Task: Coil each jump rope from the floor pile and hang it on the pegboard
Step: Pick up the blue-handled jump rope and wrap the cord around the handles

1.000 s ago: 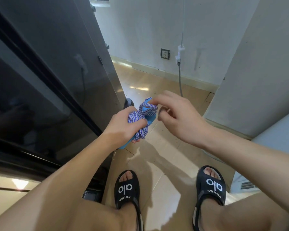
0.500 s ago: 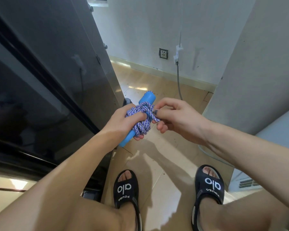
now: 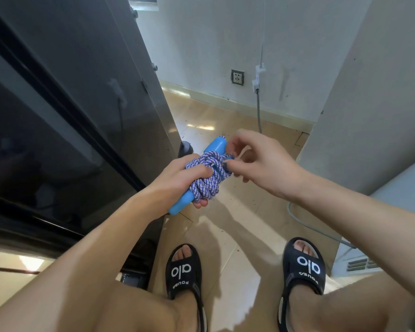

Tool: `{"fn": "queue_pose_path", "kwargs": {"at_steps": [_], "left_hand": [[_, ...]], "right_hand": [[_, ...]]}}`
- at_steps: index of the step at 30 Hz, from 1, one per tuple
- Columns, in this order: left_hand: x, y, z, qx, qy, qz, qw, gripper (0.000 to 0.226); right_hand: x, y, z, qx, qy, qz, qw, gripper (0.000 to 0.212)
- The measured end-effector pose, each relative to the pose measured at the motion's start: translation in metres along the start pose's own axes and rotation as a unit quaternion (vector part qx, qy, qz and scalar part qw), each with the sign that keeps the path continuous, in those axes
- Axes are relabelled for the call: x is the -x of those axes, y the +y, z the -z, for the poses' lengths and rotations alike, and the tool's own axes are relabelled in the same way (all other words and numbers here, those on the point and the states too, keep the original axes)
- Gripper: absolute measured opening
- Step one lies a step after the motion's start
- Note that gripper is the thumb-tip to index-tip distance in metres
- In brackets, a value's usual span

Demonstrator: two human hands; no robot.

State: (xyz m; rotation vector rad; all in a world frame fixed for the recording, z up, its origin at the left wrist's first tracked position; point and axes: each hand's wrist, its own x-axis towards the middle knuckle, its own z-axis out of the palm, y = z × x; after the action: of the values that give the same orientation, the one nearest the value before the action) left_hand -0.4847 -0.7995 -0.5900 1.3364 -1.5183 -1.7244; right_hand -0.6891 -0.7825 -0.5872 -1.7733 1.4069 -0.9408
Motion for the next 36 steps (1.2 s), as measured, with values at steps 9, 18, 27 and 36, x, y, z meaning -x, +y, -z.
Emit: {"fn": "queue_pose_path", "kwargs": {"at_steps": [9,18,27,36], "left_hand": [[0.001,-0.001,0.004,0.020,-0.022,0.021,0.999,0.045],[-0.004,-0.004,0.008,0.043,-0.037,0.077,0.995,0.038],[-0.005,-0.005,0.009,0.020,-0.053,0.096,0.994,0.043],[-0.004,-0.004,0.006,0.018,-0.057,0.099,0.993,0.045]], "right_hand": [[-0.004,0.008,0.000,0.104,0.004,0.085,0.991,0.008],[-0.001,0.007,-0.001,0.273,-0.022,0.183,0.944,0.016],[0.003,0.010,0.002,0.263,-0.067,0.206,0.940,0.007],[0.005,0.008,0.002,0.248,-0.050,0.200,0.947,0.006]]}}
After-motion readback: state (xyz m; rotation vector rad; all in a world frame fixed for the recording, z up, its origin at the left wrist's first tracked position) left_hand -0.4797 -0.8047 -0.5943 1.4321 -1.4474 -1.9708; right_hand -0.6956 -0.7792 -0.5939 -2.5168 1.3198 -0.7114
